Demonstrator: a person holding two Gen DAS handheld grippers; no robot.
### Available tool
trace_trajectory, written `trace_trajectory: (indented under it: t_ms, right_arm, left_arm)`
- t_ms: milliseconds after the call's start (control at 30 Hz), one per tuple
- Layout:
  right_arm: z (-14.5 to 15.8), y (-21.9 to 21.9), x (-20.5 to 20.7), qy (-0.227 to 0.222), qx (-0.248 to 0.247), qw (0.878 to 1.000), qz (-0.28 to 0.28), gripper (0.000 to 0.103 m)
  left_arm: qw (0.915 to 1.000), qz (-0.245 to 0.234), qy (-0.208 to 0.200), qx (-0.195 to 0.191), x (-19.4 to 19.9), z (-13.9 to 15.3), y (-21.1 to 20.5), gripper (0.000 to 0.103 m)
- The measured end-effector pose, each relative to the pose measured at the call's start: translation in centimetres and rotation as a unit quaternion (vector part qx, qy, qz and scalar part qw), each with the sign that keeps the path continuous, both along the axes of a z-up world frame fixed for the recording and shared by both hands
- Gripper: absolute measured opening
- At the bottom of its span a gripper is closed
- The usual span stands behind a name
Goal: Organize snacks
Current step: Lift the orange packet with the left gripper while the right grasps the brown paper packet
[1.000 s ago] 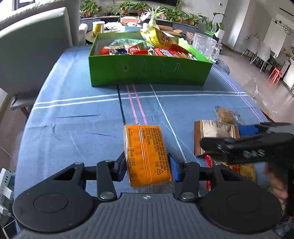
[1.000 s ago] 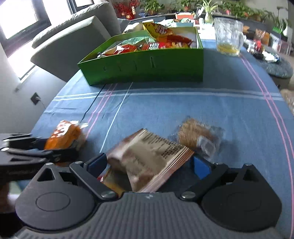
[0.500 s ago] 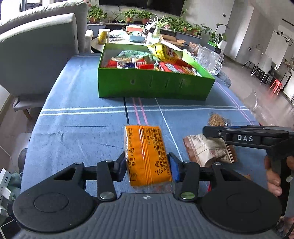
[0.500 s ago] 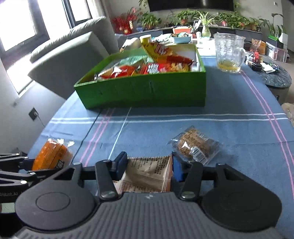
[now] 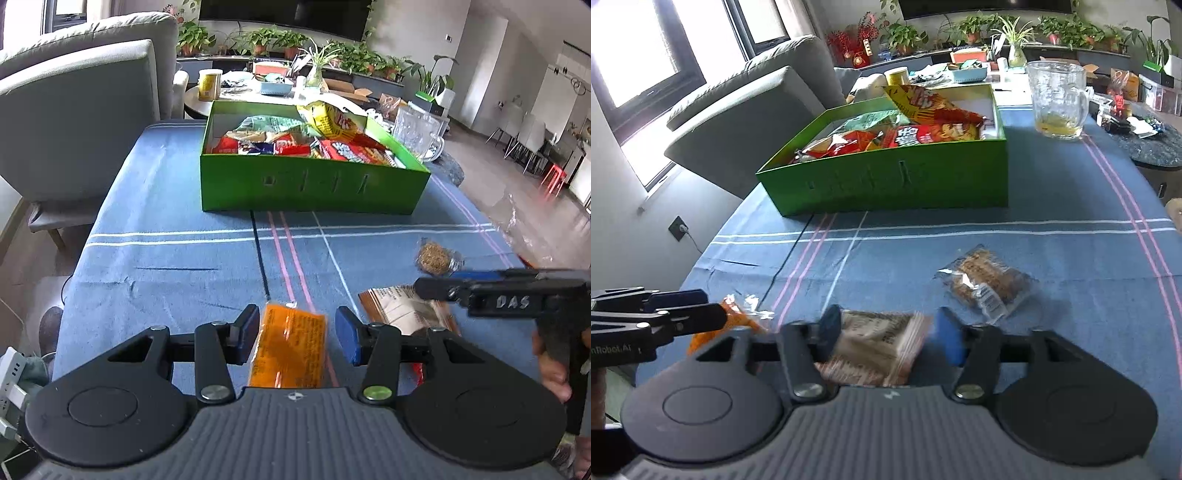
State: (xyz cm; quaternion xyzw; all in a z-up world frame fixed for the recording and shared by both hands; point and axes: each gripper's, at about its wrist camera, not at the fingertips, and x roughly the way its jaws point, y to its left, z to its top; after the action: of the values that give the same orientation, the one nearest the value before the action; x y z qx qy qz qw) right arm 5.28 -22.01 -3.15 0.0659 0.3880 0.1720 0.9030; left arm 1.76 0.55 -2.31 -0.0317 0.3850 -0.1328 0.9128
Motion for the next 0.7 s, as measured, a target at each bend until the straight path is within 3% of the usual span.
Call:
trace_trajectory:
  t_ms: [67, 133, 333, 433, 467, 500, 700]
  right_arm:
    - [0.1, -0.4, -0.1, -0.002, 0.001, 1.0, -0.005, 0.096]
    - [0.1, -0.9, -0.1, -0.001, 0.009, 1.0, -0.009, 0.099]
    - [-0.2, -1.4, 0.0, 0.01, 0.021, 1.0, -0.017, 0.1]
    - [-0.2, -1.4, -0.1, 0.01, 0.019, 1.0, -0.016, 0.101]
    - [-0.2, -1.5, -0.2, 0.01, 0.02, 1.0, -0.016, 0.101]
    - [-0.2, -1.5, -0.2, 0.01, 0.021, 1.0, -0.017, 0.102]
    - [0.0, -1.9, -0.3, 0.008, 0.027, 0.999, -0.025, 0.102]
  left_arm:
    - [0.9999, -0.001, 0.003, 0.013, -0.2, -0.2, -0.1, 0.059]
    - [0.9995, -0.012, 0.006, 0.028, -0.4, -0.6, -0.5, 0.064]
    - [0.997, -0.023, 0.038, 0.063, 0.2, -2.9, -1.5, 0.066]
    - [0.9971, -0.013, 0.032, 0.068, 0.6, -3.5, -1.4, 0.06]
    - [0.9974, -0.015, 0.028, 0.064, 0.6, -3.5, -1.3, 0.047]
    - [0.9979, -0.018, 0.027, 0.056, 0.6, -3.4, -1.1, 0.041]
    - [0.9995, -0.001, -0.001, 0.032, 0.0, -1.8, -0.2, 0.04]
